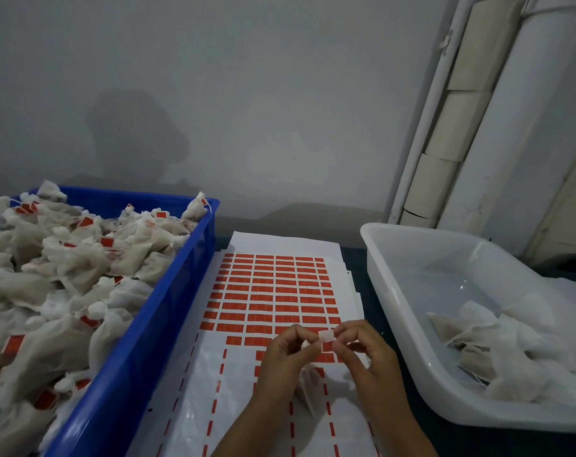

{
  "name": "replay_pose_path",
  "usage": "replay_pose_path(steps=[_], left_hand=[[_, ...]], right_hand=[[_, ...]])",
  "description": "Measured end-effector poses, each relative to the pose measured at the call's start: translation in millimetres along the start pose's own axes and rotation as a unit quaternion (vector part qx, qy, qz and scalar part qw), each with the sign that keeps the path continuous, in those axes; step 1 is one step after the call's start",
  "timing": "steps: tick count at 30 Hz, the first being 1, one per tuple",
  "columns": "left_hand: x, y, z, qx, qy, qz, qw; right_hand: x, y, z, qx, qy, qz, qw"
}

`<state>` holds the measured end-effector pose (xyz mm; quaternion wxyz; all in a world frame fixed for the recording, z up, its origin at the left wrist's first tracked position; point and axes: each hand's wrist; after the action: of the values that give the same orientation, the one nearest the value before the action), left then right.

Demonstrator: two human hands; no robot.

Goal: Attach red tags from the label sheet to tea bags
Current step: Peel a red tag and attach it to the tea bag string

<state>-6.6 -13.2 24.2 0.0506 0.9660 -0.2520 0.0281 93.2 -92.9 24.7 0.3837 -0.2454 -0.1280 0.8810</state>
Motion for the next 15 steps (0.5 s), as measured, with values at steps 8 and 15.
replay_pose_path(steps=[8,15], left_hand=[[-3.1,-2.7,-3.0,-0.028,-0.009,0.039,0.999],[-3.5,-6.0,1.1,-0.026,-0.003,0.065,0.998]], right_hand=[[3.6,2.4,-1.3,0.043,-0.051,-0.005,0.998],[7.7,2.6,-0.8,0.064,-0.049,-0.01,0.997]])
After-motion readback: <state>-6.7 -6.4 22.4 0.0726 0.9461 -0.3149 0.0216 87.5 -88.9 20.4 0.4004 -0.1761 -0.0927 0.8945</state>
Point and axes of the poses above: each hand's wrist, its own y-axis away from the middle knuckle, its own x-axis out of the palm, z = x × y, and after that the axes turned 6 degrees about -z, right-handed
